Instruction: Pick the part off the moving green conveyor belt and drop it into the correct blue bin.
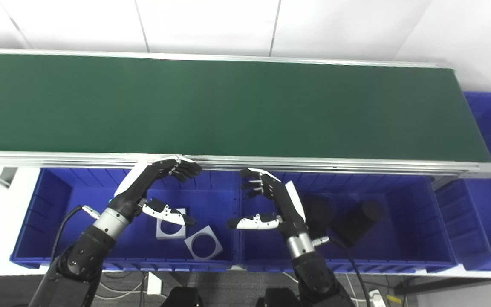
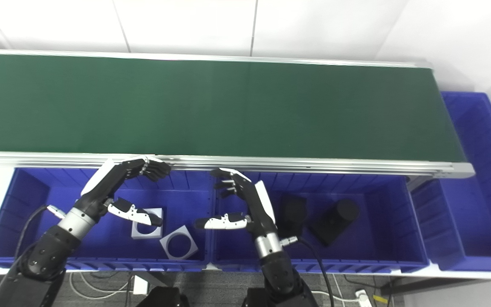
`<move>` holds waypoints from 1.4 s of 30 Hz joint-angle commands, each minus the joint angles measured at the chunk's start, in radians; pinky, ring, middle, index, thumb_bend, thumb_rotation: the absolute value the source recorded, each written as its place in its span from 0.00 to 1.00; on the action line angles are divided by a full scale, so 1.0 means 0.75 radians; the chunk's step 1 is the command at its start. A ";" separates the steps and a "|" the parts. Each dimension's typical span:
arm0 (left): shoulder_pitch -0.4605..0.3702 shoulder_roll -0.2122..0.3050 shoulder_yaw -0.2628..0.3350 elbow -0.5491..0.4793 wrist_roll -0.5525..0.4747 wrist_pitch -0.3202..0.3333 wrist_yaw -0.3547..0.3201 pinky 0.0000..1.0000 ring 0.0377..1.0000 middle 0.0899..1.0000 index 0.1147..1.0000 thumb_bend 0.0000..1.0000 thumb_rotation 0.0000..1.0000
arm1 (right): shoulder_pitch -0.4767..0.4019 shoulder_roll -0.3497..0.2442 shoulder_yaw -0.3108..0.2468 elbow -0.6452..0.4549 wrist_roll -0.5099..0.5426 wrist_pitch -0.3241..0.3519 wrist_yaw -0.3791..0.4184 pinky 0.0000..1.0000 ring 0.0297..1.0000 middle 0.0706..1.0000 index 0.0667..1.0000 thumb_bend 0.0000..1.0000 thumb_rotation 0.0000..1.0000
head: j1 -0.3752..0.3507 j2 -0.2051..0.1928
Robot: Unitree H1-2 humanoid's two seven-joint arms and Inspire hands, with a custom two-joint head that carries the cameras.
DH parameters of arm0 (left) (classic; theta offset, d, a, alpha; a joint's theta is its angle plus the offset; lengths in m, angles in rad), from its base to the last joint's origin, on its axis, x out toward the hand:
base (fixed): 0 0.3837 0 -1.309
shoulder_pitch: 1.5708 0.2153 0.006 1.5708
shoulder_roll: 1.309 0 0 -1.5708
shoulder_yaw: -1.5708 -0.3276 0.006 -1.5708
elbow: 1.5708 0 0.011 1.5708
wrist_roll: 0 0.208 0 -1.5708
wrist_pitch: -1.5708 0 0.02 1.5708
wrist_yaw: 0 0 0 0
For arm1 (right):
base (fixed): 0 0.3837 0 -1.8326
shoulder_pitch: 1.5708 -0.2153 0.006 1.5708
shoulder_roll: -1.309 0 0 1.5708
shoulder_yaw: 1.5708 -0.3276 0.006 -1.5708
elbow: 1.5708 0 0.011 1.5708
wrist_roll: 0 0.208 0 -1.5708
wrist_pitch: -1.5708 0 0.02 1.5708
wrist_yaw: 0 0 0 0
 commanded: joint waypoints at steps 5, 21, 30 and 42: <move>0.019 0.053 0.019 -0.120 0.032 -0.036 0.043 0.57 0.60 0.58 0.55 0.96 0.00 | -0.021 0.012 0.016 -0.062 0.006 -0.071 -0.020 0.57 0.66 0.75 0.69 1.00 0.18 | 0.037 0.056; 0.126 -0.083 0.057 -0.309 -0.071 0.127 0.041 0.53 0.61 0.63 0.59 0.88 0.00 | 0.097 -0.023 -0.027 -0.240 0.034 -0.034 0.049 0.57 0.65 0.75 0.68 1.00 0.20 | -0.016 0.093; 0.097 -0.061 0.056 -0.244 -0.240 0.080 -0.041 0.59 0.62 0.64 0.60 0.90 0.00 | 0.132 -0.022 -0.033 -0.304 0.023 0.006 0.079 0.56 0.65 0.75 0.68 1.00 0.22 | -0.236 0.092; 0.104 -0.116 0.034 -0.206 -0.147 0.035 -0.005 0.57 0.61 0.62 0.58 0.93 0.00 | 0.179 -0.060 -0.054 -0.342 0.053 -0.001 0.105 0.56 0.65 0.74 0.68 1.00 0.21 | 0.027 0.106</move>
